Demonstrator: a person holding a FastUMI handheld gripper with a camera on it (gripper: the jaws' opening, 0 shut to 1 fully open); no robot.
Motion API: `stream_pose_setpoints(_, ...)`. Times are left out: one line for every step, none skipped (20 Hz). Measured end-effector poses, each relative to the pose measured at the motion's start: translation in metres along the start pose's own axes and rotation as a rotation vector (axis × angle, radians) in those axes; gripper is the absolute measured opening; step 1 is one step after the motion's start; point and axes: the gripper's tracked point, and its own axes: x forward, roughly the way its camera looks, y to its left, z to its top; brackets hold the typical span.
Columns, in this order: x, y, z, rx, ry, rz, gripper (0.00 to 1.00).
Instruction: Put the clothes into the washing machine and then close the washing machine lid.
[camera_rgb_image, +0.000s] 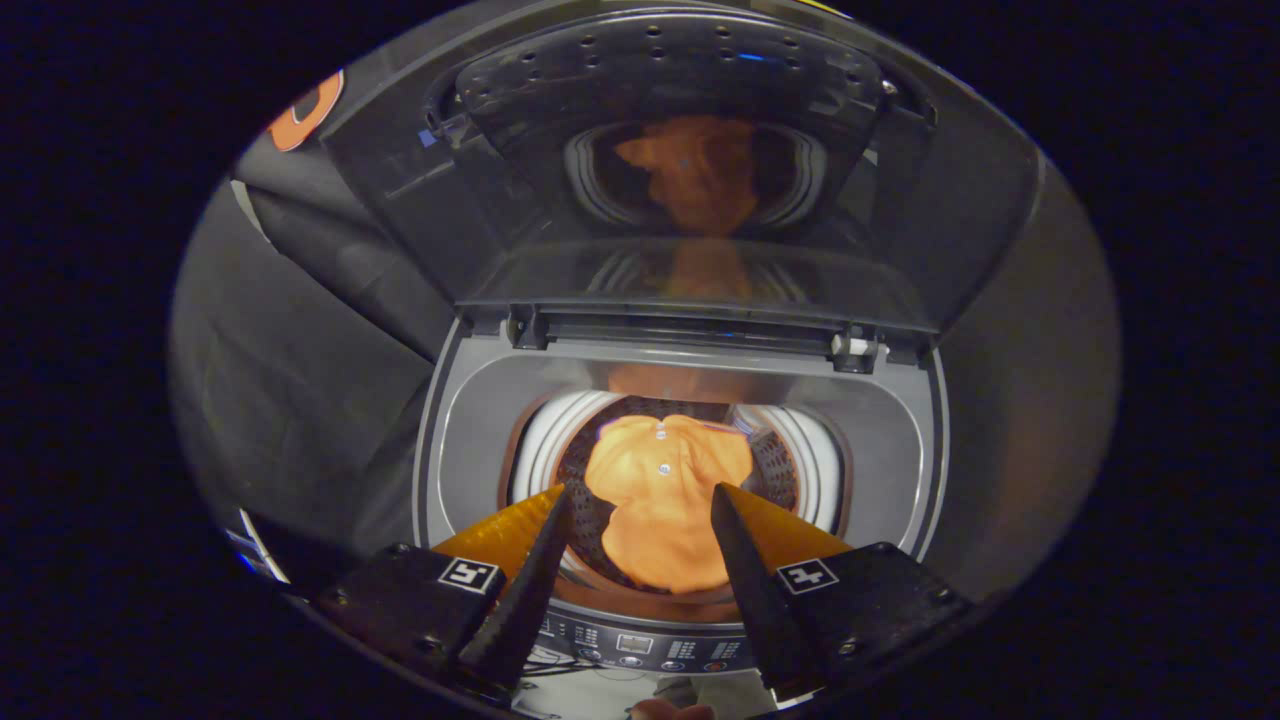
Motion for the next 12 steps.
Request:
stream_pose_setpoints(-0.001, 0.0, 0.0, -0.011, -0.001, -0.001, 0.86)
stream_pose_setpoints(-0.002, 0.0, 0.0, -0.02, -0.002, -0.006, 0.86)
stream_pose_setpoints(-0.003, 0.0, 0.002, -0.027, -0.008, -0.011, 0.86)
stream_pose_setpoints(-0.004, 0.0, 0.002, -0.034, -0.012, -0.015, 0.86)
stream_pose_setpoints(-0.003, 0.002, 0.002, -0.04, -0.01, -0.016, 0.86)
stream_pose_setpoints(-0.005, 0.002, 0.0, -0.044, -0.005, -0.015, 0.86)
stream_pose_setpoints(-0.007, 0.003, 0.0, -0.049, -0.004, -0.017, 0.86)
stream_pose_setpoints(-0.008, 0.001, 0.0, -0.055, -0.009, -0.023, 0.86)
stream_pose_setpoints(-0.01, 0.0, 0.001, -0.063, -0.017, -0.03, 0.86)
stream_pose_setpoints(-0.014, 0.0, 0.004, -0.07, -0.021, -0.033, 0.86)
stream_pose_setpoints(-0.018, 0.0, 0.007, -0.07, -0.025, -0.03, 0.86)
stream_pose_setpoints(-0.023, -0.001, 0.01, -0.063, -0.032, -0.03, 0.86)
